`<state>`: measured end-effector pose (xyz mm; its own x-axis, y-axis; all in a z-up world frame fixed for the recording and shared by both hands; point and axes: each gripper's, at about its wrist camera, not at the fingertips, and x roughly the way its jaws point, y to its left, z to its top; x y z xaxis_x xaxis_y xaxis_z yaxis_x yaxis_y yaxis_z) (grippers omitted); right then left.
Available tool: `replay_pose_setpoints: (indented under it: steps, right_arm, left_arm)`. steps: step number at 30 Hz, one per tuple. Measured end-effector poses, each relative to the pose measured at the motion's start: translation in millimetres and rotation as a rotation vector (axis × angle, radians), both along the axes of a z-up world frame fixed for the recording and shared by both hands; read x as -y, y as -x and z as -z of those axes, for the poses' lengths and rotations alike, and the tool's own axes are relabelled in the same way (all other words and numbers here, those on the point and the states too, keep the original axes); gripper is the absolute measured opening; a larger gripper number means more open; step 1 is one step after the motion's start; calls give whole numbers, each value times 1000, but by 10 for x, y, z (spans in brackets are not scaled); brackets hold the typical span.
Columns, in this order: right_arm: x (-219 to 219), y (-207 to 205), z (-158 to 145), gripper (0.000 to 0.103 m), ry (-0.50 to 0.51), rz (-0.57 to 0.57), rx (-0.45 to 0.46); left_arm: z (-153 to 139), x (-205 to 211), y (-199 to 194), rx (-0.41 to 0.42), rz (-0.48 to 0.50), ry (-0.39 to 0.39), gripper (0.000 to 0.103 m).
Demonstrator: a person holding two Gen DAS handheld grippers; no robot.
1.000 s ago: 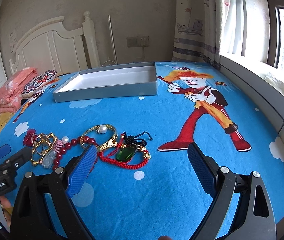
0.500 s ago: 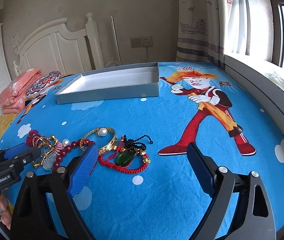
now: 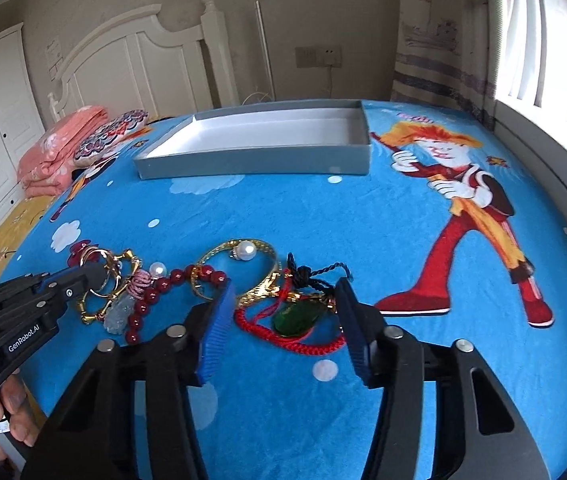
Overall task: Organize jewelry
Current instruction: 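Grasp the gold knot ring with the left tool while the right tool grasps the gold bangle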
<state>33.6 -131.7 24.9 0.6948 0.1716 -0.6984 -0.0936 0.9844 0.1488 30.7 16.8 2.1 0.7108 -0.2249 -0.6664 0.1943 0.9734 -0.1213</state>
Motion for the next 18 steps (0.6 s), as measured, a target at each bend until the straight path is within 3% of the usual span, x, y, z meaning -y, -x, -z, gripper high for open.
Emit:
replay_pose_setpoints:
  steps: [7, 13, 18]
  right_arm:
    - [-72, -135, 4, 39, 27, -5, -29]
    - [3, -68, -199, 38, 39, 14, 37]
    - [-114, -183, -71, 37, 62, -38, -40]
  left_arm:
    - [-10, -35, -10, 2, 3, 27, 9]
    - [-11, -73, -15, 4, 0, 44, 9]
    - [-8, -73, -12, 5, 8, 57, 9]
